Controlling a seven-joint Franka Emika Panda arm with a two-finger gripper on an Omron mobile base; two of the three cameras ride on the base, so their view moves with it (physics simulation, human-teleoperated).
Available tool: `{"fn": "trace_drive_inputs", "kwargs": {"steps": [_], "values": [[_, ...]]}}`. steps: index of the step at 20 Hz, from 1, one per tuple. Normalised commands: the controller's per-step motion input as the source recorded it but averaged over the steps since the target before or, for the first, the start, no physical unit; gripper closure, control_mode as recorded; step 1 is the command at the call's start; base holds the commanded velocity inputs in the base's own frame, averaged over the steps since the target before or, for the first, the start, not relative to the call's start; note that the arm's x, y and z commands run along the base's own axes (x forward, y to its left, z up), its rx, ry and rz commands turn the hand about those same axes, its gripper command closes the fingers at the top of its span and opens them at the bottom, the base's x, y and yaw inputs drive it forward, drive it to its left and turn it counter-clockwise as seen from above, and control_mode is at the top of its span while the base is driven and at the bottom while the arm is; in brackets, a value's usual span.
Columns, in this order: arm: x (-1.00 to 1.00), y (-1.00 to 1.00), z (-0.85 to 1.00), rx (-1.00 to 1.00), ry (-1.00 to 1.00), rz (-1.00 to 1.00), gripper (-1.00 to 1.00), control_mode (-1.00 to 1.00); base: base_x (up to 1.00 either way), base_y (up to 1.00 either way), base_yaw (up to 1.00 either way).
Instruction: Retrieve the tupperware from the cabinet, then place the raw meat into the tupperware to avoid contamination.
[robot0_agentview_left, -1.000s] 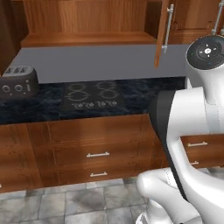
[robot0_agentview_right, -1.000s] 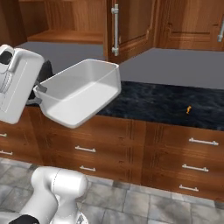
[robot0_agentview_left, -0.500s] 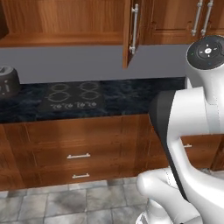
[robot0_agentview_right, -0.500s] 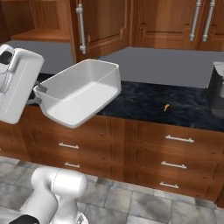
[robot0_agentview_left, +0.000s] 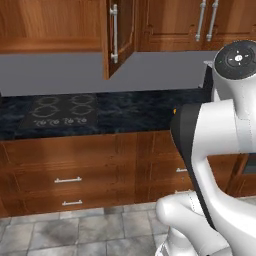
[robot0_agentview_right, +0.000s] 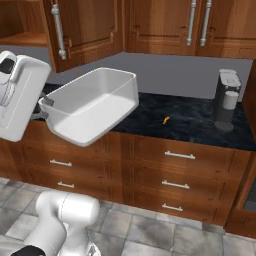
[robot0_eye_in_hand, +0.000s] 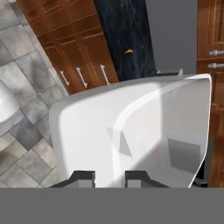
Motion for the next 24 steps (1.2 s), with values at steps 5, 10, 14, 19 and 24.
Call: {"fn": "trace_drive_inputs", "kwargs": {"steps": [5,10,14,19,24], "values": [[0.0,0.0,0.0,0.0,0.0,0.0,1.0,1.0,0.02,-0.53,0.0],[0.0,0.0,0.0,0.0,0.0,0.0,1.0,1.0,0.03,-0.54,0.0],[0.0,0.0,0.0,0.0,0.0,0.0,1.0,1.0,0.04,-0.54,0.0],[0.0,0.0,0.0,0.0,0.0,0.0,1.0,1.0,0.11,-0.36,0.0],[0.0,0.0,0.0,0.0,0.0,0.0,1.0,1.0,0.25,-0.04,0.0]]}}
